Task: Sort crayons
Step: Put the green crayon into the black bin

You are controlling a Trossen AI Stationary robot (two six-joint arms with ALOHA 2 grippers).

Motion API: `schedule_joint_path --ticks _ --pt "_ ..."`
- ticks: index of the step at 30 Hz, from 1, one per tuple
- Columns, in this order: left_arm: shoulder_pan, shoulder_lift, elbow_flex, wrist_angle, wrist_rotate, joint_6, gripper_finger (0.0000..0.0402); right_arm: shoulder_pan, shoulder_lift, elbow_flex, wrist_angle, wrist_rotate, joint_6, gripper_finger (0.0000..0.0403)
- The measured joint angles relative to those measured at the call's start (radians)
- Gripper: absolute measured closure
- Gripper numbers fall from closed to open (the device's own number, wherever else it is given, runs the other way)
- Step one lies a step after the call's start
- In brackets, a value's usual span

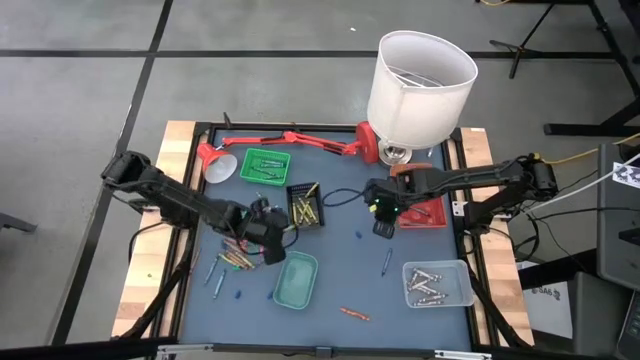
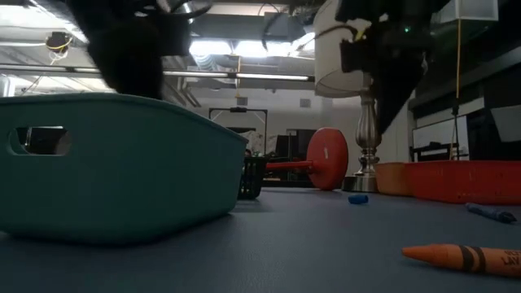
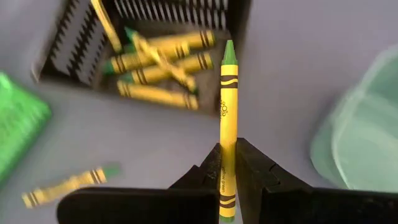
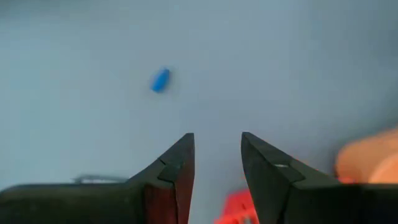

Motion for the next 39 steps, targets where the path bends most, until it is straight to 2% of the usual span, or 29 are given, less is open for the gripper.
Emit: schedule_joint_path --ticks 6,12,18,26,32,39 --pt "0.117 0.0 0.0 0.16 -0.006 0.194 0.0389 0.109 0.0 0.0 0.088 -0.001 0.007 0.0275" --pt "0.206 0.0 0.0 0.275 -0.007 0.344 0.0389 0.227 0.0 0.0 0.183 0.0 0.118 0.0275" --pt "0.268 0.0 0.001 0.296 -0.007 0.359 0.0389 0.352 0.0 0.0 0.286 0.031 0.218 0.0275" --pt "0.323 0.0 0.001 0.295 -0.005 0.366 0.0389 0.507 0.001 0.0 0.361 0.171 0.251 0.0275" --pt "0.351 0.0 0.001 0.294 0.0 0.367 0.0389 0.58 0.001 0.0 0.412 0.237 0.293 0.0275" --pt "0.37 0.0 0.001 0.294 0.054 0.411 0.0389 0.641 0.002 0.0 0.506 0.249 0.299 0.0275"
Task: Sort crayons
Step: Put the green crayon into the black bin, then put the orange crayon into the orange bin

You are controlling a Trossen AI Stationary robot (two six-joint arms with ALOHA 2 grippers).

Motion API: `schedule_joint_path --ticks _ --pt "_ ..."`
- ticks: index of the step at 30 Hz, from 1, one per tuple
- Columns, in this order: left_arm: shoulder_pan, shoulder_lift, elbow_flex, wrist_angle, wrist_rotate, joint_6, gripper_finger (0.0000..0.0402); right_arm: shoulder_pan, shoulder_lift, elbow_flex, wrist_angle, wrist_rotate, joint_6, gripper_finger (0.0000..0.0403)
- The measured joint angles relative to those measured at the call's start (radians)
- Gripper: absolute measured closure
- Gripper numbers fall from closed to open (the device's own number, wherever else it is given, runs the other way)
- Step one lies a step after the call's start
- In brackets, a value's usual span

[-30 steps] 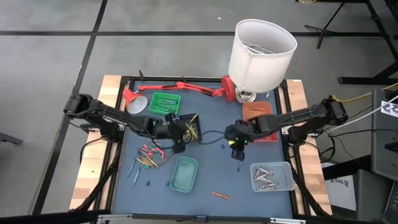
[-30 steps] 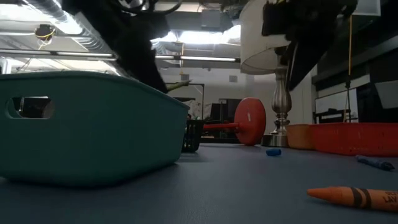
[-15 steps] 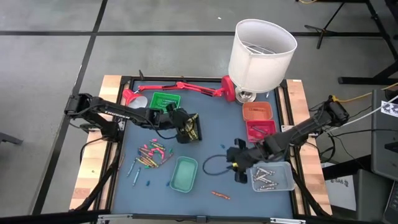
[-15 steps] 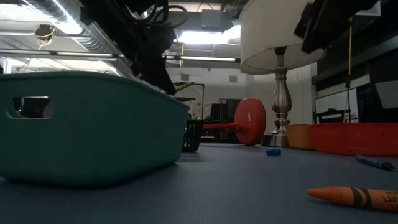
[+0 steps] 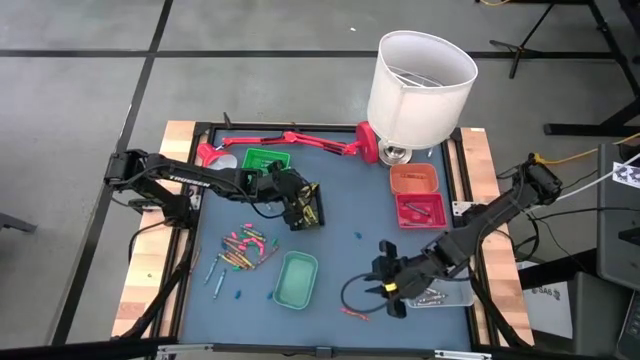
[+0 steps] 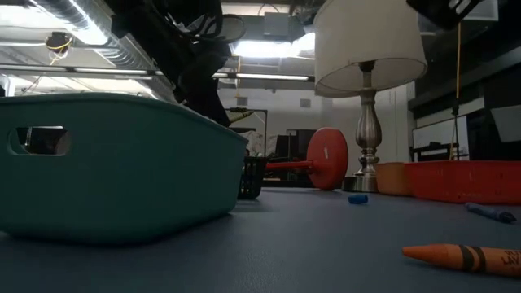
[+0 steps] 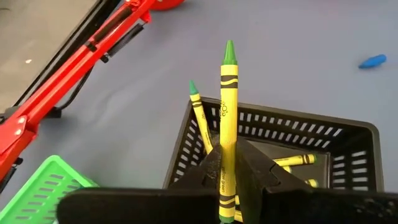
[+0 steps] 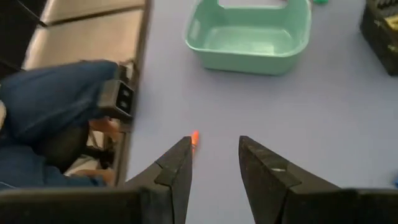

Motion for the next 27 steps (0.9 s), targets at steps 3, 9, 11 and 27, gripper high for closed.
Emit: schedule_joint_path --ticks 3,9,11,27 --pt "0.001 0.0 0.0 0.0 0.004 0.007 0.0375 0.022 0.0 0.0 0.048 0.036 0.0 0.0275" --pt "0.001 0.0 0.0 0.0 0.004 0.008 0.032 0.065 0.001 0.0 0.105 0.057 0.014 0.0275" --pt "0.001 0.0 0.0 0.0 0.004 0.007 0.0304 0.077 0.001 0.0 0.116 0.066 0.042 0.0275" --pt "0.001 0.0 0.0 0.0 0.004 0.007 0.0272 0.139 0.158 -0.001 0.278 0.113 0.097 0.0275"
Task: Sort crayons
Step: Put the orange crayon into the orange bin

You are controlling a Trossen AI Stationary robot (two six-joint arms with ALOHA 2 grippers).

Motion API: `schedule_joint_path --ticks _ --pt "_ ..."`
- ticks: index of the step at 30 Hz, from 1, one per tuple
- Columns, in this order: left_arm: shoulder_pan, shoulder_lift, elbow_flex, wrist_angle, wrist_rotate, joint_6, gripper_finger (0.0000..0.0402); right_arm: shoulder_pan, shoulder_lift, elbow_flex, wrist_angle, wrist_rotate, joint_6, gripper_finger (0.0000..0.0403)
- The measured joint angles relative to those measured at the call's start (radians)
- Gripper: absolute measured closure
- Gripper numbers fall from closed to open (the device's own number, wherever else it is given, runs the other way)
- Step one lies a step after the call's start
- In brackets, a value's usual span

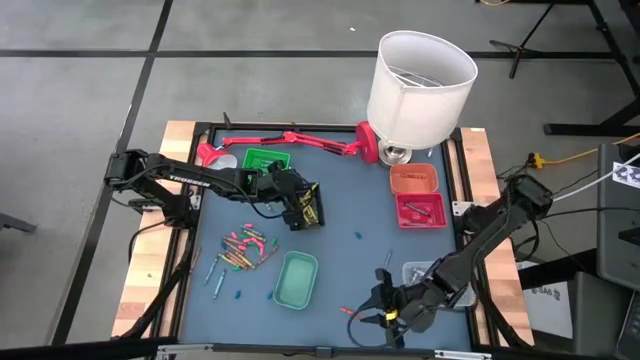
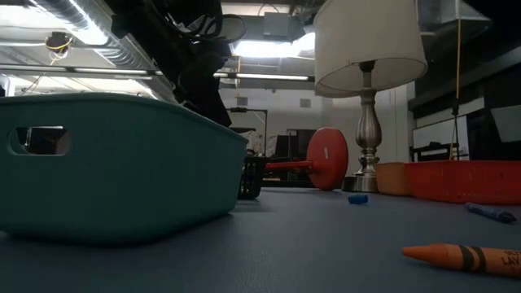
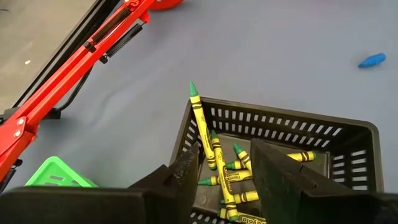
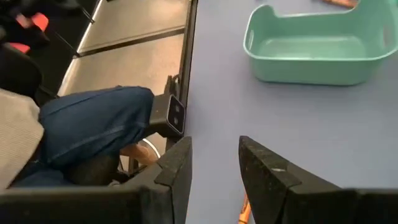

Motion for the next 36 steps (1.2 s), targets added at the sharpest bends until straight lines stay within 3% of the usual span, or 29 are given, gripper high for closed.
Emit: schedule_joint_path --ticks 14,36 --pt "0.0 0.0 0.0 0.0 0.001 0.0 0.0272 -0.001 0.216 0.0 0.058 -0.004 0.004 0.0275" --pt "0.0 0.0 0.0 -0.004 0.001 0.0 0.0272 -0.002 0.321 0.0 0.007 0.004 0.0 0.0275"
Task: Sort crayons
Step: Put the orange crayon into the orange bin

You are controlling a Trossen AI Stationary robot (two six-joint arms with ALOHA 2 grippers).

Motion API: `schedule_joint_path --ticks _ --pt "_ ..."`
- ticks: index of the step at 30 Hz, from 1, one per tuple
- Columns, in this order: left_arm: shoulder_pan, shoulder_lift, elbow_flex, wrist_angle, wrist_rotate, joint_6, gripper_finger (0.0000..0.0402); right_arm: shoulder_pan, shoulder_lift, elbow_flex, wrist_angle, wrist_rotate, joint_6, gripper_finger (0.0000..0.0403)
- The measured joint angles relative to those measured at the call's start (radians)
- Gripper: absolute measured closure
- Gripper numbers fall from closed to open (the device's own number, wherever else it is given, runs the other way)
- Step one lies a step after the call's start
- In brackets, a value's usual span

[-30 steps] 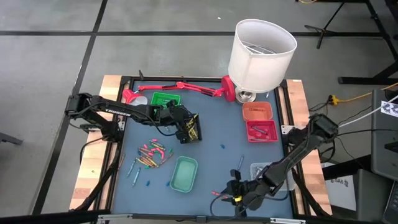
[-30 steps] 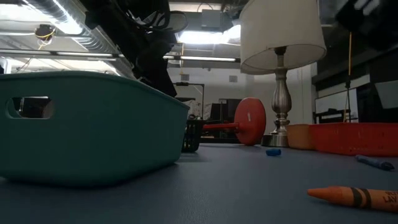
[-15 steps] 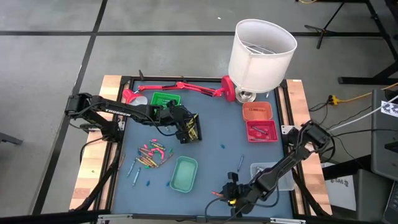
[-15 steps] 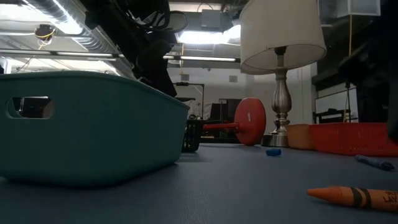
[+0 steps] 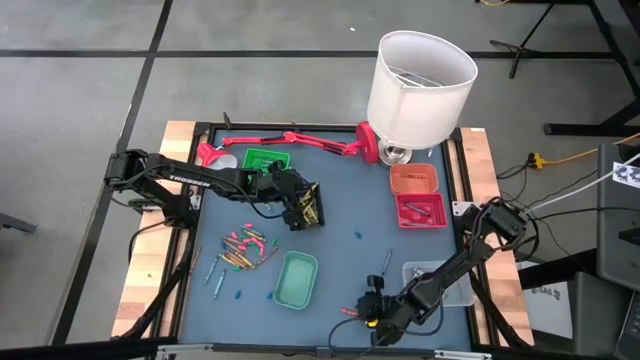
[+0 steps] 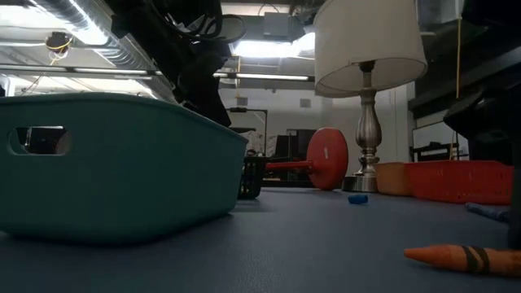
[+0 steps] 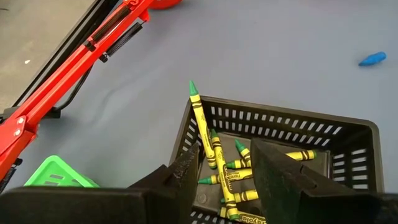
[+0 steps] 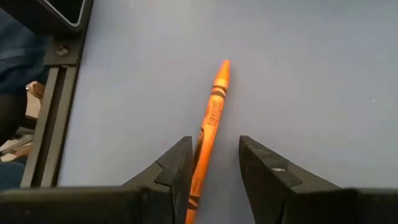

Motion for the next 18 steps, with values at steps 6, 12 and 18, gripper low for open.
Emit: schedule_joint_path --ticks 6,12,18 --pt "0.0 0.0 0.0 -0.004 0.0 0.0 0.0272 0.0 0.023 0.003 -0.001 0.001 -0.001 0.0275" --pt "0.0 0.0 0.0 -0.007 0.0 0.0 0.0272 0.001 0.025 0.005 -0.017 0.03 -0.001 0.0275" --pt "0.0 0.0 0.0 -0.006 0.0 0.0 0.0272 0.002 0.026 0.004 -0.021 0.047 -0.001 0.0293"
